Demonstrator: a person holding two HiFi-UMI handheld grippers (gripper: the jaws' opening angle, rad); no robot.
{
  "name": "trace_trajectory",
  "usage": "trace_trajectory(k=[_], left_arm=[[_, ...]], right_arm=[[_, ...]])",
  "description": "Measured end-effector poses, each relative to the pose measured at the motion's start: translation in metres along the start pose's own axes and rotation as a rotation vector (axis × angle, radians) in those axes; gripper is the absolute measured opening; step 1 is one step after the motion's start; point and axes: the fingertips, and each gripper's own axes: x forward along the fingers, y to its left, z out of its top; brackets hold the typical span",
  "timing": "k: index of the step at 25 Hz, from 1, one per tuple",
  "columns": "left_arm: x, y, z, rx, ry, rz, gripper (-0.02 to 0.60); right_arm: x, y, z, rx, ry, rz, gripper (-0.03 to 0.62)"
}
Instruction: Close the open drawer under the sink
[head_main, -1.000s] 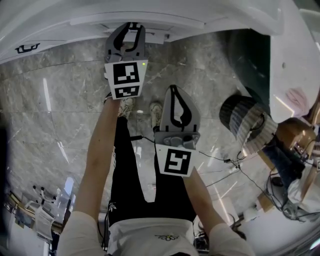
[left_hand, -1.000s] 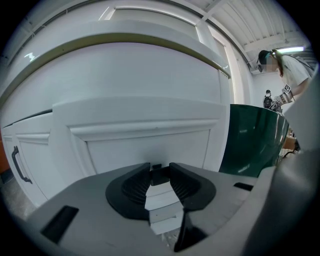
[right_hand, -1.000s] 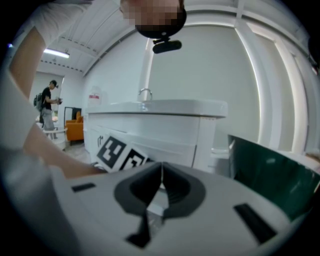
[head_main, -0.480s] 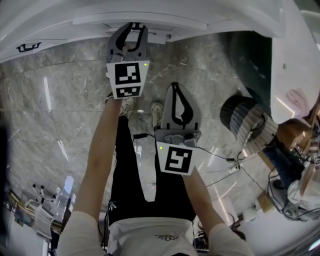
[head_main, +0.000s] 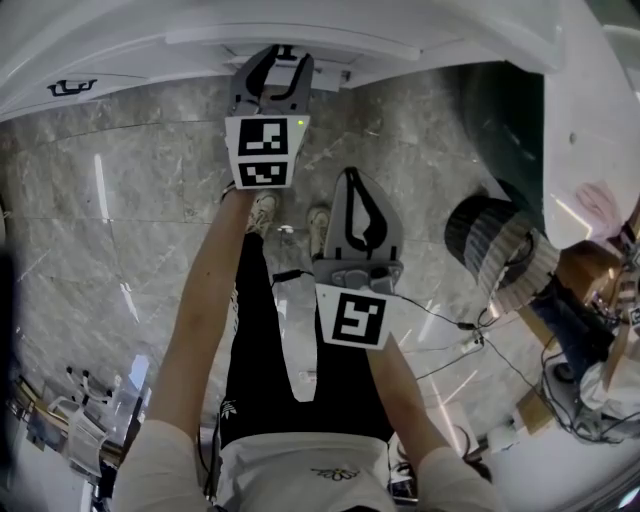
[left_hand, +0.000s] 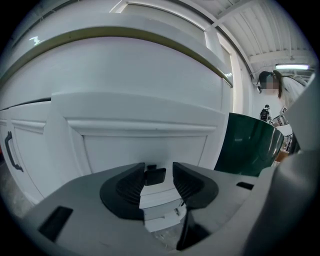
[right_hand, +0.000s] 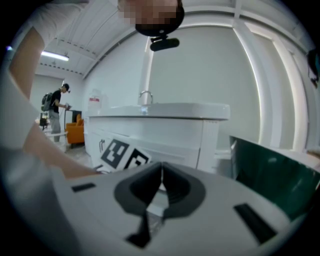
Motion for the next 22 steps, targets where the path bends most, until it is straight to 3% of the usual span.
trace_trajectory(k=[4,8,22], left_arm=[[-0.003,0.007,-0.009,-0.063,0.041,0.002,0.202],[-0.021,0.014,-0.004,-0.047,0.053,0.019,0.202],[-0.098,0.005,0.143,0.016,-0.108,0.018,0.202]], right_arm=[[-0.003,0.005,0.008,-0.001,-0.008,0.013,0.029],[-0.006,0.011,0.021,-0.011,-0.020,0.029,0.030],[-0.026,0.007,0.146,-0.051,-0.157,0.007,0.030]])
